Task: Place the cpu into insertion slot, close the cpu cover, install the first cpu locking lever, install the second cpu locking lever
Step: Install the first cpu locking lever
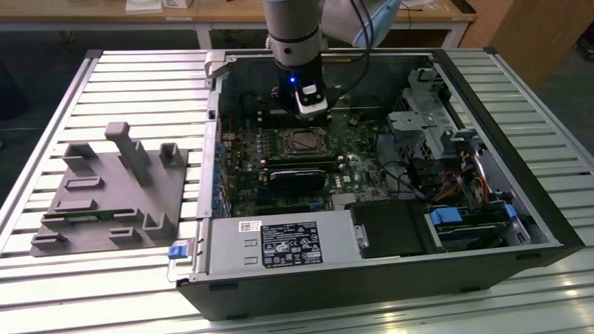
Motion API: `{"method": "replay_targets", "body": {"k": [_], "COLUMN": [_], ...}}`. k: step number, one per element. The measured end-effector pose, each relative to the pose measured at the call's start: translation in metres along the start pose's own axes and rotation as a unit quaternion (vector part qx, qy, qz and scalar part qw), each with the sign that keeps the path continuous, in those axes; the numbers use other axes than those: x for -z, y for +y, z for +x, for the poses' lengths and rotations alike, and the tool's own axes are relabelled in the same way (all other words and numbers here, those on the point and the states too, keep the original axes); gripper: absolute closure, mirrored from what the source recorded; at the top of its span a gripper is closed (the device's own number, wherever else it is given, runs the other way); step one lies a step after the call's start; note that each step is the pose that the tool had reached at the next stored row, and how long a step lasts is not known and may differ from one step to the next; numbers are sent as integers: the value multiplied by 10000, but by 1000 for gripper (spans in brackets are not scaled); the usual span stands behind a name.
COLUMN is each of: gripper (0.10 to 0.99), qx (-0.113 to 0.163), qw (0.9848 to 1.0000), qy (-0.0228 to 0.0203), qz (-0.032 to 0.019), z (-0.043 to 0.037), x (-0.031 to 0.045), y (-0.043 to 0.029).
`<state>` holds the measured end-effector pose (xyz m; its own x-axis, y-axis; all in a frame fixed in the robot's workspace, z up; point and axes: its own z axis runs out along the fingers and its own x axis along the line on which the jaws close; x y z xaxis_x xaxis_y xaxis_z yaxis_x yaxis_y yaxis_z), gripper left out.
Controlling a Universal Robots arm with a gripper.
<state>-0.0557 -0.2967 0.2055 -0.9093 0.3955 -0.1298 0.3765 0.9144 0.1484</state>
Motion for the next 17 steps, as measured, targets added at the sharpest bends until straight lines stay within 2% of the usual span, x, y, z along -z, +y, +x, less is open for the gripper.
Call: {"method": "replay_targets", "body": {"k": [6, 8, 12, 17], "gripper": [980, 980, 980, 980], "qx": [29, 36, 41, 42], "qw": [9995, 9992, 9990, 9988], "qy": [64, 89, 112, 127], "qz": [295, 377, 438, 473], "z": [-20, -26, -45, -77], "x": [-6, -8, -7, -5], "y": [8, 7, -32, -101]}}
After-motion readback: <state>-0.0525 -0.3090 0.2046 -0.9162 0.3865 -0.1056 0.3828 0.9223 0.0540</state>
